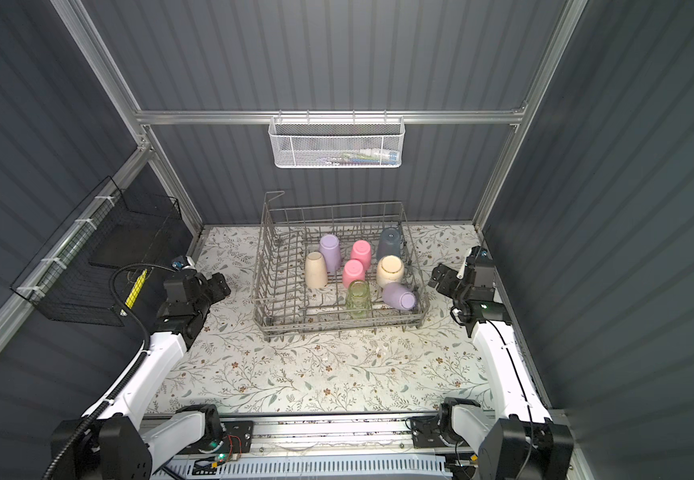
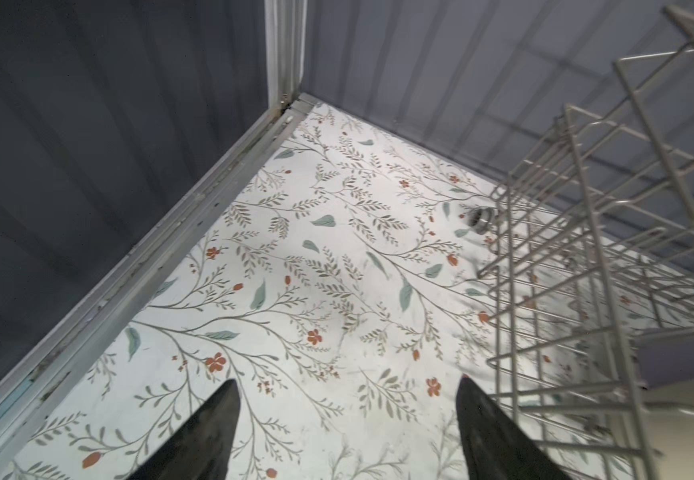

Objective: Load the cups into the dish rack

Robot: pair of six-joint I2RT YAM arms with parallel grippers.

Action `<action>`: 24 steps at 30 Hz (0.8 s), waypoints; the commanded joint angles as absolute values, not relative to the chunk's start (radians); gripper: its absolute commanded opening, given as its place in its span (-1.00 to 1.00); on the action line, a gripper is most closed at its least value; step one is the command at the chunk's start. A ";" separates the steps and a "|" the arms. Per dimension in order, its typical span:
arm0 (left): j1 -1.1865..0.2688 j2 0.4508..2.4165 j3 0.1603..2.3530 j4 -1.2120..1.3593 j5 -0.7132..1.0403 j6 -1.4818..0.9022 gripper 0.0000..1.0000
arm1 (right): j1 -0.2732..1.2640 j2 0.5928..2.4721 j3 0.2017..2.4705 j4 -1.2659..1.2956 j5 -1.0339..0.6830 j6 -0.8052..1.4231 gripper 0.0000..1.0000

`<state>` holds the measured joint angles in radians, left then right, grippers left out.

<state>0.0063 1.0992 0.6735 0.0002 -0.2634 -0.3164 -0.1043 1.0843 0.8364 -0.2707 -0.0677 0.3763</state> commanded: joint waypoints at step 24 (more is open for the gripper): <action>0.007 1.578 0.525 0.635 -0.262 -0.143 0.99 | -0.112 1.197 0.625 0.192 0.039 0.324 0.93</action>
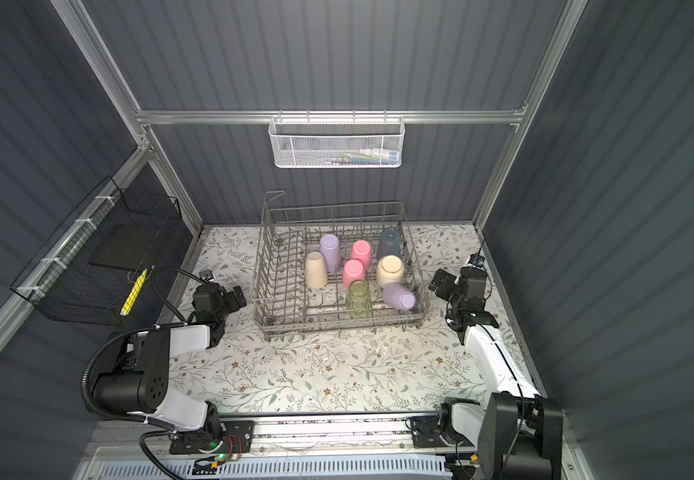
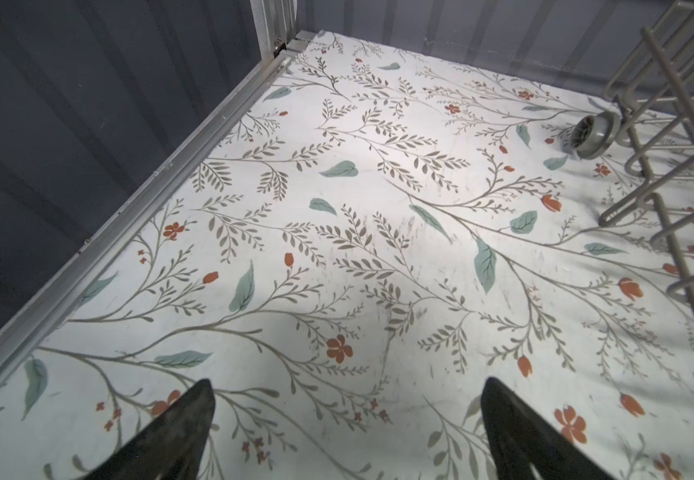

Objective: Load the cups into the dish rack

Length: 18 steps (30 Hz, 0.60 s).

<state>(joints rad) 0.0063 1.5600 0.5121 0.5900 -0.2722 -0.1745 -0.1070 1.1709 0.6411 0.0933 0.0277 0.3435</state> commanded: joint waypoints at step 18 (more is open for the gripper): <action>-0.141 1.690 0.524 0.799 -0.526 -0.034 1.00 | -0.115 1.264 0.453 0.546 0.015 0.173 0.92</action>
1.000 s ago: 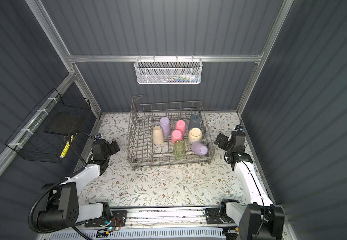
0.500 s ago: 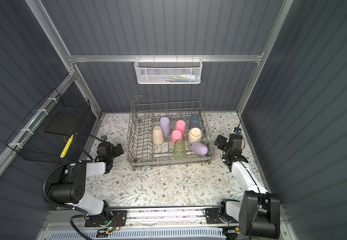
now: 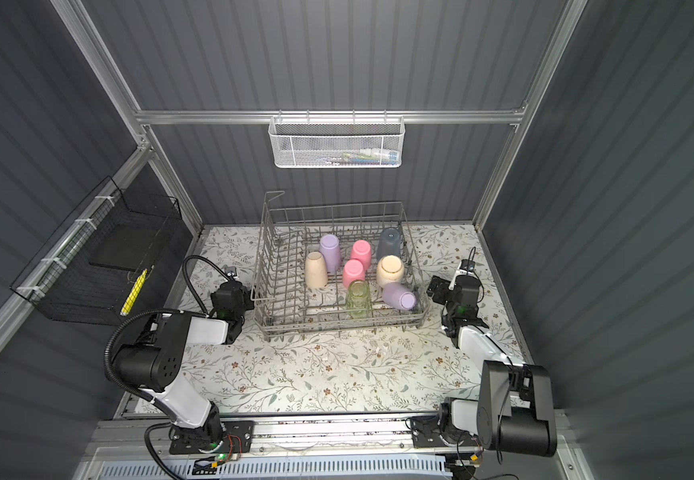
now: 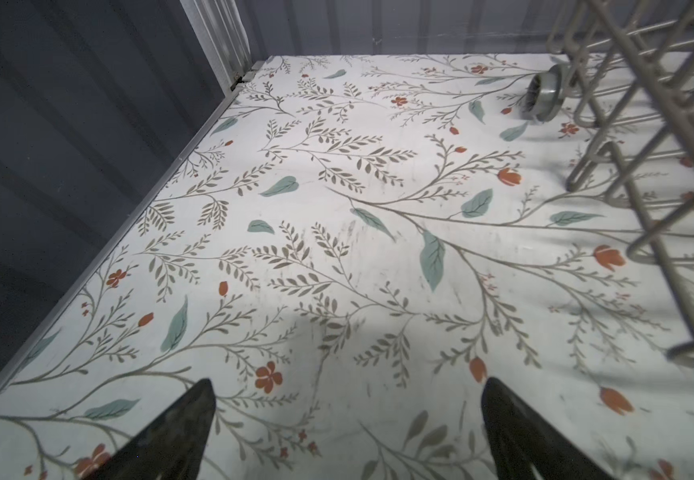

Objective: Load the cups into the dish rack

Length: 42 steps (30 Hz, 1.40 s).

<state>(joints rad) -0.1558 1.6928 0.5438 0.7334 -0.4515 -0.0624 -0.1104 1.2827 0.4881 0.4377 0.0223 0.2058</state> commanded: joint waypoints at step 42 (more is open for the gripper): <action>-0.144 1.723 0.442 0.982 -0.461 0.000 1.00 | -0.094 1.456 0.305 1.009 -0.007 0.093 0.98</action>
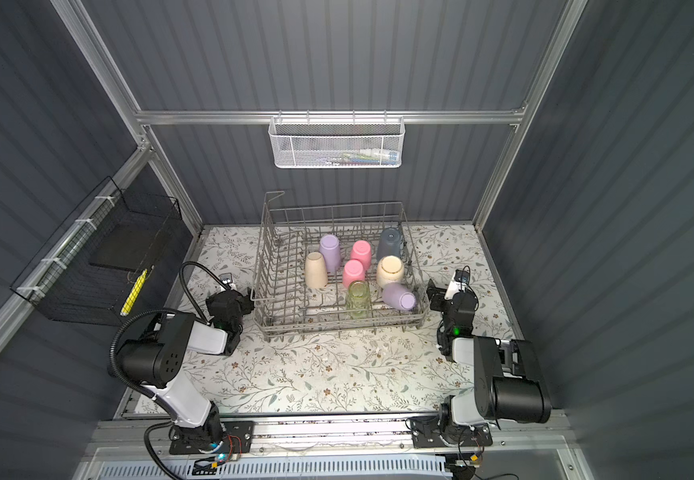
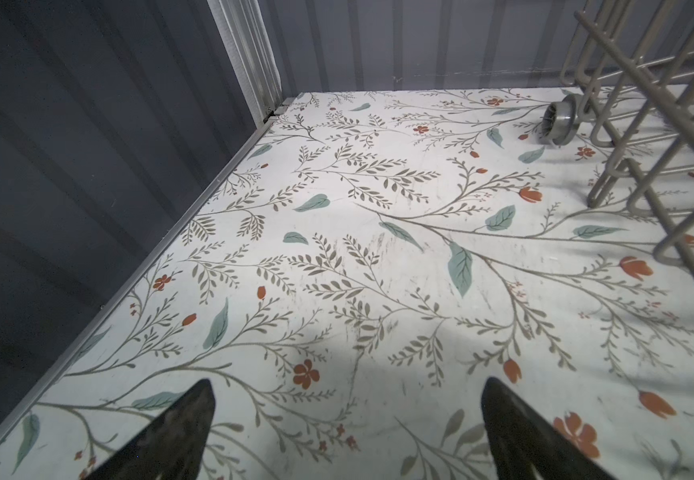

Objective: Load the cups into the dish rack

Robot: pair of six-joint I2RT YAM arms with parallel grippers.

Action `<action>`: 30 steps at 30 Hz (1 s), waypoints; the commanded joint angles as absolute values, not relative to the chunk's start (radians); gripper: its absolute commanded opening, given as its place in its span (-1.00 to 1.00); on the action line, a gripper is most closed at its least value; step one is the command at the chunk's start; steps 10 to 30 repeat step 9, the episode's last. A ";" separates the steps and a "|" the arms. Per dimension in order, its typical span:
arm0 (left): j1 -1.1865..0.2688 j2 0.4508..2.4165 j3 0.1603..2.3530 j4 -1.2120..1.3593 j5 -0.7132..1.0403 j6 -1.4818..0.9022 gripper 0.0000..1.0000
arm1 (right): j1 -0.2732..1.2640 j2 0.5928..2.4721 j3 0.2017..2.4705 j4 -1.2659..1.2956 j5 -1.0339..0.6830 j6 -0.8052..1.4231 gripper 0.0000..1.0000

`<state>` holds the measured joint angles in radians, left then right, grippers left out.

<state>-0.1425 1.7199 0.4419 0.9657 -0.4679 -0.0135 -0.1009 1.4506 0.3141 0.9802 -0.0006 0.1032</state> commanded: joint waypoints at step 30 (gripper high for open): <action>-0.112 1.717 0.452 0.947 -0.396 -0.016 1.00 | -0.094 1.455 0.303 1.009 -0.005 0.091 0.98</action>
